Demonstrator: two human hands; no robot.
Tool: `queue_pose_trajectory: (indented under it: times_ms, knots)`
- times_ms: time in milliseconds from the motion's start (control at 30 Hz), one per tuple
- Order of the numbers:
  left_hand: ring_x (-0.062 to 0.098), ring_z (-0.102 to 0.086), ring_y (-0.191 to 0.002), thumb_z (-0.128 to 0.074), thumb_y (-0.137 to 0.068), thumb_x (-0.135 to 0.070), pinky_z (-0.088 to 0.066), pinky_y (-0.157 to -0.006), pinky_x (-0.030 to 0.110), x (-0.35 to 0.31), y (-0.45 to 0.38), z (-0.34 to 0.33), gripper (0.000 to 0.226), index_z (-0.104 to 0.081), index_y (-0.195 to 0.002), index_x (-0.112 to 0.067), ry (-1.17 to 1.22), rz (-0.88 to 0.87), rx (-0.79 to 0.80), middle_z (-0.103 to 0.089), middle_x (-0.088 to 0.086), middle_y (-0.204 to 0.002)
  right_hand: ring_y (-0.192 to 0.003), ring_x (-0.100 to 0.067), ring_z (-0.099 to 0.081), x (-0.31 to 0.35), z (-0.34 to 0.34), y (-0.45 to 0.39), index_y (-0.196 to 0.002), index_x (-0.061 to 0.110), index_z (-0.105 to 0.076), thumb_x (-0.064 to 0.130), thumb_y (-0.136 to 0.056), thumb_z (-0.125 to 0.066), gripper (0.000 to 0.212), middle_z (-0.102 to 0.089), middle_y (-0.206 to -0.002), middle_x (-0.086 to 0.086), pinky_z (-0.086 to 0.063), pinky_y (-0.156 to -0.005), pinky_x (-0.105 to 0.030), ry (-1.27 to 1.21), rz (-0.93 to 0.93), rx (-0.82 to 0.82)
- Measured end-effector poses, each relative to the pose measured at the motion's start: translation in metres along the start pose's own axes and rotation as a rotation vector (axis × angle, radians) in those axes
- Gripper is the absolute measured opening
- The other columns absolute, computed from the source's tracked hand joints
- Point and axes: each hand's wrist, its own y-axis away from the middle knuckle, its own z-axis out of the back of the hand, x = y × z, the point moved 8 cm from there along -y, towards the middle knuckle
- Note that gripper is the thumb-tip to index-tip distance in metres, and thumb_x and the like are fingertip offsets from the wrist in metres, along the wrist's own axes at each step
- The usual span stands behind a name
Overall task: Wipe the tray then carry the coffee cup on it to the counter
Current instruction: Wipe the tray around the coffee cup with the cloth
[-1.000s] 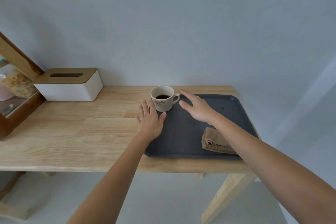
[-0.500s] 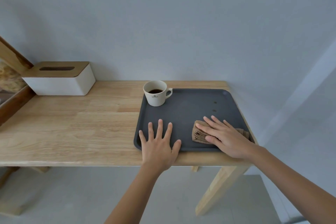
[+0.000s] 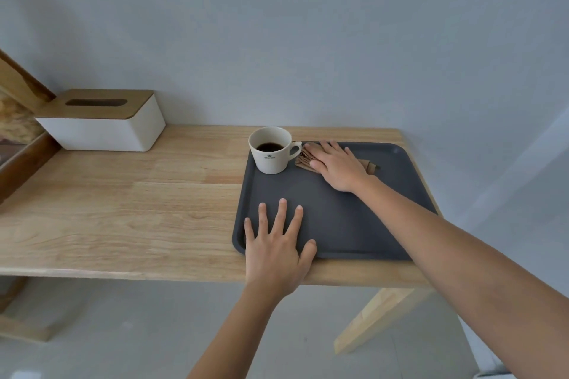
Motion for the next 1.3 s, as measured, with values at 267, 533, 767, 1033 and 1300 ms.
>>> queue_pose_trajectory:
  times_ms: [267, 533, 767, 1033, 1300]
  knots:
    - [0.035, 0.004, -0.150, -0.010, -0.088, -0.061, -0.003, -0.118, 0.056, 0.001, 0.002, -0.001, 0.070, -0.003, -0.153, -0.035, -0.033, 0.026, -0.009, -0.001, -0.004, -0.164, -0.150, -0.017, -0.004, 0.010, -0.007, 0.101, -0.151, 0.038, -0.011, 0.040, -0.102, -0.026, 0.052, -0.006, -0.163, 0.003, -0.008, -0.120, -0.037, -0.033, 0.113, 0.020]
    - [0.033, 0.004, -0.150, -0.006, -0.084, -0.063, -0.004, -0.118, 0.055, 0.002, 0.003, 0.000, 0.072, -0.004, -0.152, -0.039, -0.034, -0.020, -0.008, -0.002, -0.005, -0.164, -0.149, -0.012, 0.002, -0.013, -0.002, 0.151, -0.149, 0.042, -0.013, 0.040, -0.101, -0.028, 0.051, -0.007, -0.161, 0.009, -0.005, -0.118, -0.033, -0.087, 0.113, 0.028]
    - [0.034, 0.000, -0.150, -0.008, -0.082, -0.063, -0.006, -0.118, 0.055, 0.000, 0.003, 0.001, 0.073, -0.011, -0.151, -0.040, -0.024, -0.028, -0.014, -0.008, -0.005, -0.163, -0.150, -0.025, 0.000, -0.077, 0.015, 0.063, -0.152, 0.030, -0.014, 0.039, -0.102, -0.027, 0.052, -0.011, -0.162, -0.003, -0.007, -0.119, -0.050, -0.052, -0.080, -0.013]
    - [0.033, -0.001, -0.150, -0.006, -0.082, -0.062, -0.008, -0.118, 0.054, 0.001, 0.002, -0.001, 0.072, -0.010, -0.151, -0.041, -0.038, -0.003, -0.023, -0.008, -0.006, -0.163, -0.150, -0.023, -0.005, -0.083, 0.014, 0.064, -0.152, 0.026, -0.013, 0.034, -0.103, -0.027, 0.052, -0.007, -0.163, -0.005, -0.009, -0.119, -0.043, -0.073, -0.093, -0.009]
    - [0.035, -0.005, -0.149, -0.004, -0.082, -0.062, -0.012, -0.117, 0.056, -0.001, 0.002, -0.002, 0.074, -0.012, -0.151, -0.040, -0.049, 0.002, -0.020, -0.012, -0.005, -0.163, -0.148, -0.010, 0.003, -0.027, -0.004, 0.187, -0.152, 0.034, -0.008, 0.034, -0.103, -0.026, 0.052, -0.001, -0.161, 0.008, -0.002, -0.117, -0.029, -0.096, 0.065, -0.013]
